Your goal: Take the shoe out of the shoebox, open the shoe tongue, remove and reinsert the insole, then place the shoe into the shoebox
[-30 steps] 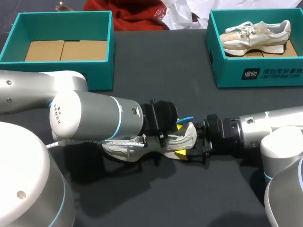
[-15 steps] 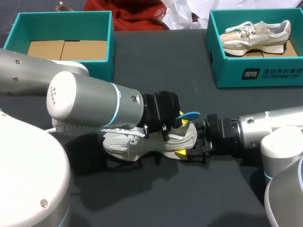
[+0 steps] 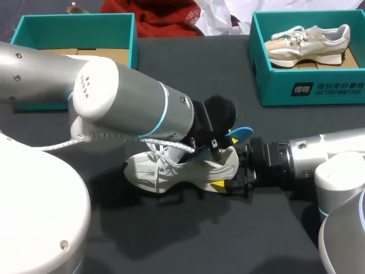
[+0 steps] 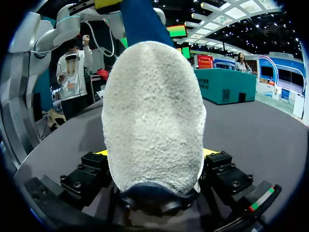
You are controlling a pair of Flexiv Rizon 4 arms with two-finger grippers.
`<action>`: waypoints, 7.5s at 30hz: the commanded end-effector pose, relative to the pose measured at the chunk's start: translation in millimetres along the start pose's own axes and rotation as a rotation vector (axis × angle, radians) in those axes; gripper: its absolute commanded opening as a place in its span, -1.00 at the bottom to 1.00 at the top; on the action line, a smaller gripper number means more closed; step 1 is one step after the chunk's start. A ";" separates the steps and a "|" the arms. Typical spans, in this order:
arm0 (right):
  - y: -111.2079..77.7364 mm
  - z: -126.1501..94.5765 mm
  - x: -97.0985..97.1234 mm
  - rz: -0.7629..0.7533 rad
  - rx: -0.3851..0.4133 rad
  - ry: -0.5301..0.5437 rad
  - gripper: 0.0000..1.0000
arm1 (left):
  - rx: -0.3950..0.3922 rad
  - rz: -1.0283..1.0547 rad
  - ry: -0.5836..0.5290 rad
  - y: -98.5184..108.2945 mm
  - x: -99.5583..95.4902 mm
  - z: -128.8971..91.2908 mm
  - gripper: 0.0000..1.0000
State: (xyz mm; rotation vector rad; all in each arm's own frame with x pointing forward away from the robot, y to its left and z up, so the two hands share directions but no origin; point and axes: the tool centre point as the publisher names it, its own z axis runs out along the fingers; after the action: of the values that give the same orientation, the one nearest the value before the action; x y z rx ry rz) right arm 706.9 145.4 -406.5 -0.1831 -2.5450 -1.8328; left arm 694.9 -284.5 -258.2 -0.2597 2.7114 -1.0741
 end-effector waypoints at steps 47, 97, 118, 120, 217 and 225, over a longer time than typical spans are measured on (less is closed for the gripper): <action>-1.6 1.5 0.8 0.001 0.004 -0.001 -1.00 | 0.330 -0.143 0.371 -86.7 25.1 -146.7 -1.00; -1.6 1.5 0.8 0.001 0.004 -0.001 -1.00 | 0.784 -0.290 0.452 -81.4 63.0 -306.0 -1.00; -1.6 1.5 0.8 0.001 0.004 -0.001 -1.00 | 0.797 -0.289 0.384 -89.5 36.7 -296.6 -1.00; -1.6 1.5 0.8 0.001 0.004 -0.001 -1.00 | 0.797 -0.293 0.386 -90.5 34.4 -294.0 -1.00; 42.2 -86.8 -7.6 -0.037 0.801 0.020 1.00 | 0.828 -0.350 0.397 -88.1 30.2 -282.9 -1.00; 63.0 -89.3 -3.1 -0.033 0.950 -0.018 1.00 | 0.828 -0.350 0.397 -88.1 30.2 -282.9 -1.00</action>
State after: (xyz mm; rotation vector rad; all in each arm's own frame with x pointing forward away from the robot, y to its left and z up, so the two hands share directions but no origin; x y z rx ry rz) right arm 714.2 76.8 -329.6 -0.1383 -3.0351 -0.7070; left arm 597.1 -166.5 0.7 -0.4098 2.2724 -2.4357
